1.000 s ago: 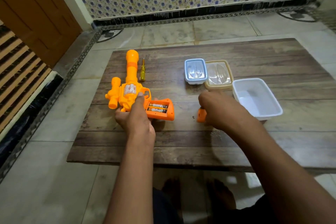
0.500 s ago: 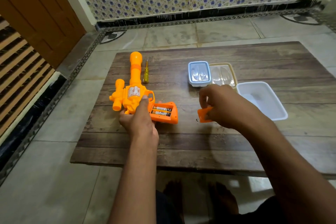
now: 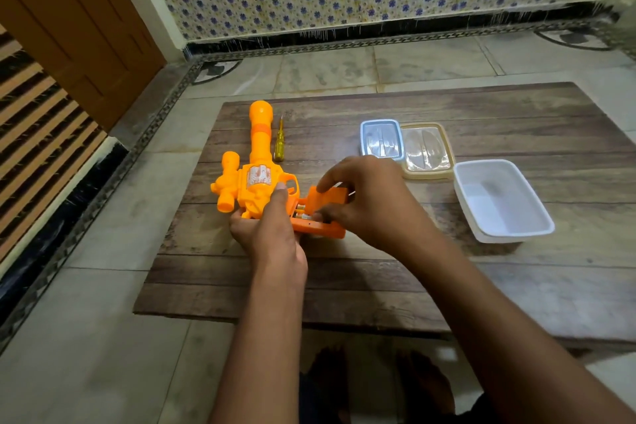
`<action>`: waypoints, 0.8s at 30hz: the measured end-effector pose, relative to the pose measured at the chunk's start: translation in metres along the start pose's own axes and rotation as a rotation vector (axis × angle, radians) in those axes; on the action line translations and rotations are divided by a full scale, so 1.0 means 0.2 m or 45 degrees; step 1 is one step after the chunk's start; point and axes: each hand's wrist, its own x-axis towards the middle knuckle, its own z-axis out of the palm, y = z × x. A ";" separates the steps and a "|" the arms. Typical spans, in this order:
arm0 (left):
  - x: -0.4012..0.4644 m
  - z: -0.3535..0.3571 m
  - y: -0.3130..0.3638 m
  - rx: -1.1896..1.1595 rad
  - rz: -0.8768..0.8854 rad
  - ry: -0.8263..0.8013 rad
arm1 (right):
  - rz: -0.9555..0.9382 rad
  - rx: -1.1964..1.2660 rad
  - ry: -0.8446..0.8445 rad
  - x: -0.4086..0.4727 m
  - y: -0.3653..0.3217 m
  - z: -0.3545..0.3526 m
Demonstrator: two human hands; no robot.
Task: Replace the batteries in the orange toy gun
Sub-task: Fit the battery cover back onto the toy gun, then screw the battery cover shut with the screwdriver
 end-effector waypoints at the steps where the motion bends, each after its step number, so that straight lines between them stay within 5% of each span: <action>1: 0.00 0.00 0.01 -0.009 0.001 -0.004 | -0.023 -0.026 -0.018 0.00 0.00 -0.01; 13: -0.01 -0.01 0.01 -0.039 -0.029 -0.033 | -0.242 -0.350 -0.061 -0.03 0.01 -0.03; 24: 0.03 -0.01 0.03 -0.068 -0.196 -0.118 | -0.439 -0.221 0.008 -0.01 0.05 -0.04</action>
